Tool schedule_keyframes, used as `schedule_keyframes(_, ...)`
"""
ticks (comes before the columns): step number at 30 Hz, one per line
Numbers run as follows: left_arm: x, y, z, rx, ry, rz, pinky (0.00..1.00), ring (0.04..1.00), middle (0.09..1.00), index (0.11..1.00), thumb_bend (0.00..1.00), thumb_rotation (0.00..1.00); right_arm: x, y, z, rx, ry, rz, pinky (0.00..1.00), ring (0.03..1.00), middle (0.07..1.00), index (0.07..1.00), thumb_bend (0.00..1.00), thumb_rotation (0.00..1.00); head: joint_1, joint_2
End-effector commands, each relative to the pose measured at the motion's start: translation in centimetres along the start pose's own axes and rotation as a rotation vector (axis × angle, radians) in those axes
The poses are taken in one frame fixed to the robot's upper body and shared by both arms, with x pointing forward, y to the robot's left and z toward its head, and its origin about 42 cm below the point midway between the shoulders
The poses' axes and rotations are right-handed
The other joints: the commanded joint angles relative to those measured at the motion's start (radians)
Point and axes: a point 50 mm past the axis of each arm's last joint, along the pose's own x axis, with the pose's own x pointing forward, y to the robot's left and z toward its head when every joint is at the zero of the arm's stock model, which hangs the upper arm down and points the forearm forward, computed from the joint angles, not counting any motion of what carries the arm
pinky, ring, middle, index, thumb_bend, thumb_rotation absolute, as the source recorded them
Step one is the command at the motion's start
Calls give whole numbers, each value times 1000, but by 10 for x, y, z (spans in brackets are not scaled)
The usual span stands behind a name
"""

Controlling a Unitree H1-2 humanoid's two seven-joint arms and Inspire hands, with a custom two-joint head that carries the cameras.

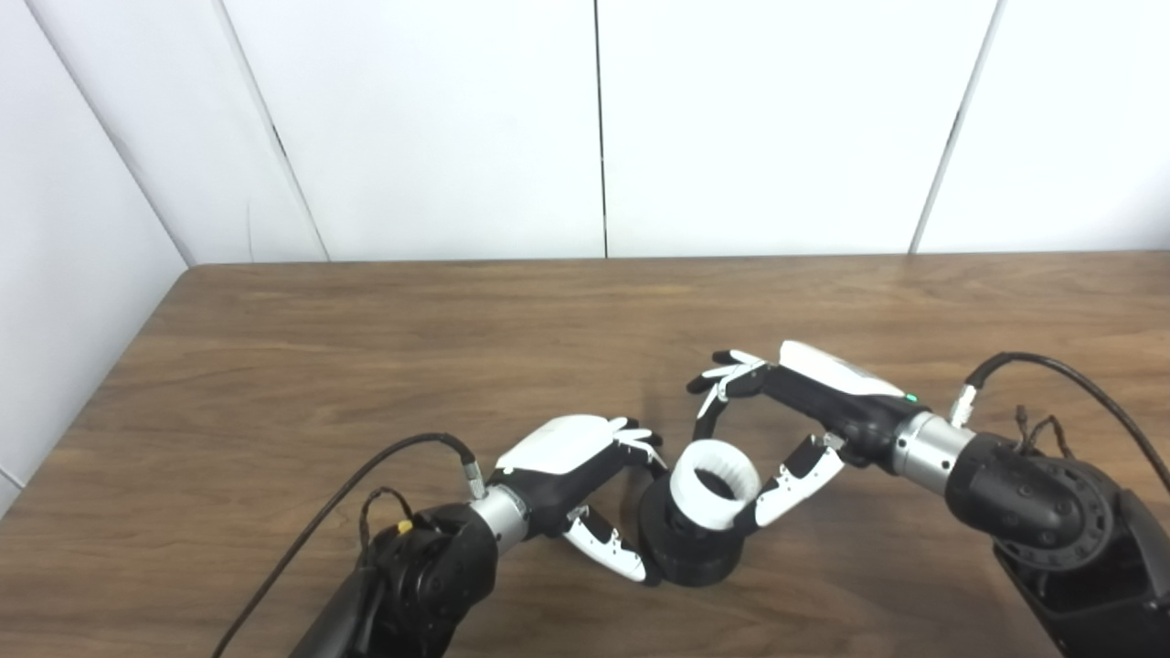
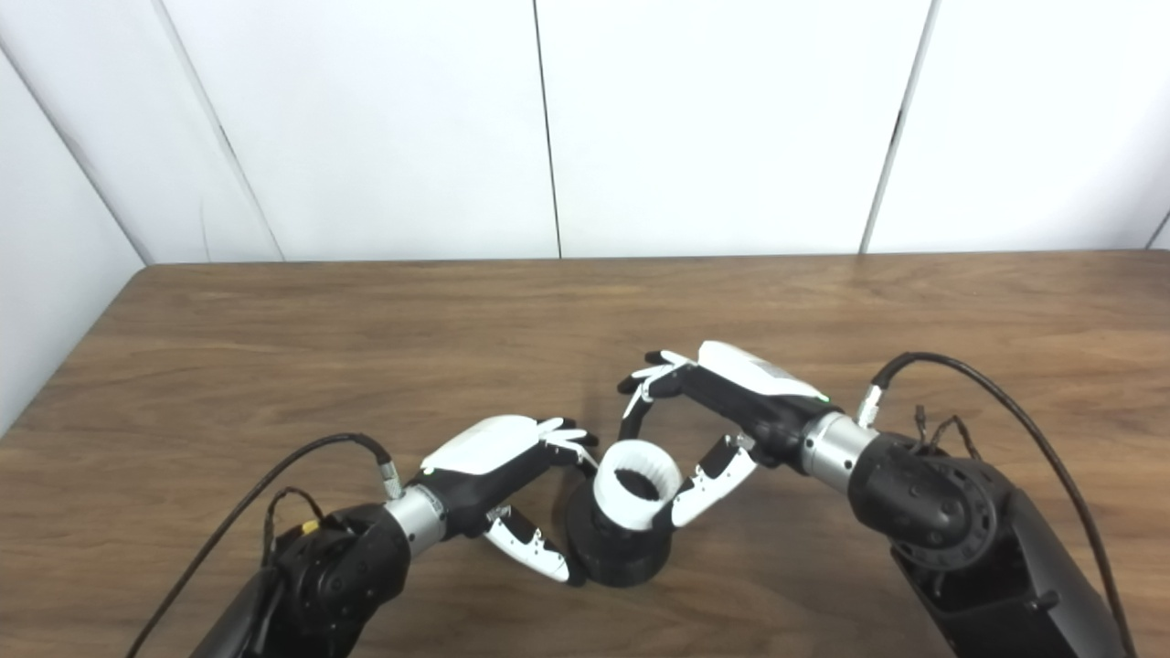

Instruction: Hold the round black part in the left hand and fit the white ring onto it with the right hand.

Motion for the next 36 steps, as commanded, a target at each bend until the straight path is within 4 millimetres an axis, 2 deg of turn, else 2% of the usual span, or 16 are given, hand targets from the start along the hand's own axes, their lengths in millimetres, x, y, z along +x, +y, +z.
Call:
schedule_keyframes(1, 3, 15, 5, 28, -20, 40, 1000, 1000, 943, 722, 881, 306, 2, -17, 16, -54, -65, -52, 902, 993, 870, 489, 523, 162, 0, 2)
schedule_keyframes(14, 3, 14, 4, 33, -24, 46, 1000, 1000, 939, 717, 882, 294, 7, -13, 24, -87, -77, -29, 897, 993, 874, 489, 522, 163, -3, 1)
schedule_keyframes(36, 3, 15, 7, 21, -22, 42, 1000, 1000, 945, 721, 879, 296, 11, -7, 23, -127, -65, 16, 890, 995, 875, 492, 522, 164, 2, 3)
